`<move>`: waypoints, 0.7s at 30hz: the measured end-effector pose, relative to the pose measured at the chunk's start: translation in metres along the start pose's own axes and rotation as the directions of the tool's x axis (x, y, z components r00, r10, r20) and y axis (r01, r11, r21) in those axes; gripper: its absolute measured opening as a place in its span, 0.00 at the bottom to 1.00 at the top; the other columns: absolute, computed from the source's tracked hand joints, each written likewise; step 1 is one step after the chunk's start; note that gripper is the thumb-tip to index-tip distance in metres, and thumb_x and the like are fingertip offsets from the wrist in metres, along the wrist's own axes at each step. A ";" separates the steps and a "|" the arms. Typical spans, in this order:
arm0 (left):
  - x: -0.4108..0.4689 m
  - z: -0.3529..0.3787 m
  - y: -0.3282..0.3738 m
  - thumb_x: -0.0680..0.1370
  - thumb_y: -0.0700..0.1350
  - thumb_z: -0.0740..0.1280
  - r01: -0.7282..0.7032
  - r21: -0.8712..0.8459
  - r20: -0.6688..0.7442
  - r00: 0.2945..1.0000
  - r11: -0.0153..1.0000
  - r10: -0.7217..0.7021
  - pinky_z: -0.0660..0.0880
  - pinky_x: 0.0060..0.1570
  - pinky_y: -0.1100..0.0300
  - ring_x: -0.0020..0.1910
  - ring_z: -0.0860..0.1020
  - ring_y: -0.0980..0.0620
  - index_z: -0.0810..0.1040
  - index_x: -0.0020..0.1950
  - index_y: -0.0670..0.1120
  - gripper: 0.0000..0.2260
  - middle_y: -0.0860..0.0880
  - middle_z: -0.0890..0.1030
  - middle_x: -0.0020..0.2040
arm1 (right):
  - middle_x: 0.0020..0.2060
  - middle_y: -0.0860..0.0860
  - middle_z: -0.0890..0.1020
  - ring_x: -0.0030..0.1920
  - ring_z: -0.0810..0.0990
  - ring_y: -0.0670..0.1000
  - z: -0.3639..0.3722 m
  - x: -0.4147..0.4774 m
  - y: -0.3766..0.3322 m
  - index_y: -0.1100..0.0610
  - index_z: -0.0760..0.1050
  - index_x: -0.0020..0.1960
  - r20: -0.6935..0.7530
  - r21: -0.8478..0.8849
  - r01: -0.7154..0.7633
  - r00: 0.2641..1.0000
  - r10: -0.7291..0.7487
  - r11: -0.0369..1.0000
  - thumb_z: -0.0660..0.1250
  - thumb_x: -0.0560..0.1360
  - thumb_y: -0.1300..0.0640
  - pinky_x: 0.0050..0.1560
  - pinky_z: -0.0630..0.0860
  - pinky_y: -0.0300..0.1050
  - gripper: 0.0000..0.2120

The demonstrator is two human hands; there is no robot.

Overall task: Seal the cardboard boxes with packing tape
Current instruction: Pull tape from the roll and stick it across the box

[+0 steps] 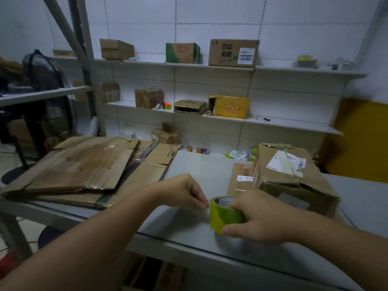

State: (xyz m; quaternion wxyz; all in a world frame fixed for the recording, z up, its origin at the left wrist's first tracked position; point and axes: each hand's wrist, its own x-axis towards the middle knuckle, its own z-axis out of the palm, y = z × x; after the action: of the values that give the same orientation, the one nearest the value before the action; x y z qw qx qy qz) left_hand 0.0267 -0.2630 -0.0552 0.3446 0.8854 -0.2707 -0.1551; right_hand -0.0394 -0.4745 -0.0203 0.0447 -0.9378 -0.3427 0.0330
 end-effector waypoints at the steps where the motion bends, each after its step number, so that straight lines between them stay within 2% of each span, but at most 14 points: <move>1: 0.001 -0.003 0.006 0.72 0.41 0.72 -0.029 -0.041 -0.014 0.999 0.999 0.029 0.77 0.54 0.57 0.45 0.82 0.55 0.83 0.42 0.53 0.07 0.53 0.84 0.43 | 0.29 0.48 0.73 0.30 0.70 0.46 -0.007 -0.006 0.003 0.54 0.73 0.37 -0.022 0.082 -0.034 0.999 0.036 0.996 0.68 0.72 0.41 0.33 0.67 0.45 0.17; 4: 0.003 -0.014 0.030 0.72 0.41 0.72 -0.113 -0.050 -0.024 0.993 0.992 0.112 0.76 0.46 0.65 0.41 0.80 0.62 0.83 0.47 0.52 0.07 0.53 0.83 0.46 | 0.29 0.48 0.75 0.29 0.72 0.43 -0.028 -0.033 0.015 0.58 0.78 0.39 -0.077 0.398 -0.107 0.986 0.150 0.911 0.70 0.69 0.40 0.31 0.68 0.36 0.19; 5: 0.004 -0.016 0.037 0.72 0.41 0.72 -0.143 -0.011 -0.021 0.990 0.990 0.142 0.73 0.46 0.67 0.44 0.78 0.64 0.83 0.47 0.53 0.08 0.54 0.82 0.50 | 0.29 0.48 0.76 0.29 0.73 0.42 -0.029 -0.041 0.019 0.57 0.79 0.39 -0.091 0.465 -0.102 0.983 0.162 0.879 0.70 0.68 0.39 0.30 0.68 0.33 0.20; 7: 0.007 -0.014 0.048 0.73 0.41 0.71 -0.175 0.050 -0.043 0.983 0.983 0.178 0.70 0.55 0.67 0.57 0.72 0.66 0.82 0.45 0.57 0.09 0.59 0.76 0.60 | 0.29 0.49 0.77 0.30 0.73 0.43 -0.025 -0.054 0.024 0.52 0.80 0.39 -0.100 0.549 -0.085 0.981 0.166 0.832 0.70 0.65 0.38 0.31 0.68 0.33 0.17; 9: 0.009 -0.009 0.056 0.73 0.39 0.70 -0.165 -0.052 -0.035 0.986 0.985 0.163 0.69 0.63 0.61 0.61 0.71 0.61 0.81 0.43 0.54 0.08 0.58 0.74 0.62 | 0.31 0.53 0.78 0.32 0.75 0.46 -0.016 -0.065 0.027 0.53 0.80 0.40 -0.114 0.641 -0.076 0.975 0.193 0.764 0.69 0.62 0.37 0.33 0.71 0.37 0.19; 11: 0.011 -0.002 0.066 0.75 0.37 0.68 -0.148 -0.188 0.032 0.987 0.971 0.157 0.75 0.60 0.51 0.55 0.79 0.53 0.81 0.49 0.48 0.08 0.49 0.81 0.55 | 0.30 0.52 0.78 0.31 0.75 0.46 -0.008 -0.079 0.029 0.57 0.79 0.41 -0.146 0.710 -0.072 0.958 0.247 0.701 0.68 0.60 0.37 0.33 0.72 0.36 0.24; 12: 0.012 0.000 0.071 0.75 0.36 0.66 -0.142 -0.207 0.055 0.986 0.968 0.157 0.78 0.55 0.51 0.50 0.81 0.51 0.80 0.54 0.47 0.11 0.46 0.82 0.51 | 0.29 0.50 0.77 0.30 0.75 0.45 -0.004 -0.086 0.028 0.57 0.78 0.41 -0.169 0.712 -0.068 0.949 0.265 0.699 0.68 0.60 0.36 0.32 0.71 0.35 0.24; 14: 0.016 0.004 0.079 0.75 0.35 0.66 -0.133 -0.212 0.085 0.985 0.968 0.154 0.79 0.46 0.59 0.44 0.83 0.51 0.75 0.64 0.49 0.19 0.46 0.84 0.47 | 0.27 0.49 0.76 0.29 0.74 0.44 0.004 -0.101 0.025 0.56 0.78 0.41 -0.213 0.684 -0.062 0.936 0.281 0.727 0.68 0.60 0.35 0.32 0.69 0.35 0.25; 15: 0.017 0.006 0.084 0.75 0.35 0.66 -0.125 -0.208 0.094 0.985 0.970 0.147 0.79 0.44 0.61 0.44 0.83 0.51 0.74 0.65 0.50 0.20 0.45 0.84 0.46 | 0.27 0.49 0.76 0.29 0.73 0.44 0.008 -0.107 0.023 0.57 0.77 0.40 -0.229 0.673 -0.049 0.935 0.270 0.738 0.69 0.60 0.34 0.31 0.68 0.36 0.26; 18: 0.023 0.010 0.096 0.74 0.35 0.68 -0.080 -0.163 0.142 0.984 0.983 0.103 0.79 0.41 0.63 0.44 0.83 0.49 0.80 0.54 0.46 0.11 0.44 0.84 0.46 | 0.26 0.51 0.74 0.28 0.72 0.43 0.016 -0.121 0.021 0.56 0.76 0.35 -0.254 0.664 -0.024 0.933 0.255 0.748 0.68 0.62 0.30 0.31 0.64 0.36 0.27; 21: 0.033 0.010 0.104 0.74 0.34 0.68 -0.016 -0.172 0.165 0.985 0.985 0.045 0.79 0.42 0.62 0.42 0.82 0.47 0.81 0.48 0.41 0.05 0.42 0.84 0.44 | 0.25 0.49 0.73 0.27 0.71 0.41 0.022 -0.126 0.022 0.54 0.76 0.34 -0.239 0.717 -0.053 0.918 0.316 0.695 0.70 0.64 0.36 0.30 0.65 0.33 0.19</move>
State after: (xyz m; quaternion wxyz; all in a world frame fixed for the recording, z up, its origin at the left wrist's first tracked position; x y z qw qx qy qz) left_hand 0.0100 -0.3523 0.0069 0.3970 0.8323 -0.2982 -0.2464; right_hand -0.1233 -0.5712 -0.0405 0.4502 -0.8717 -0.1937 -0.0005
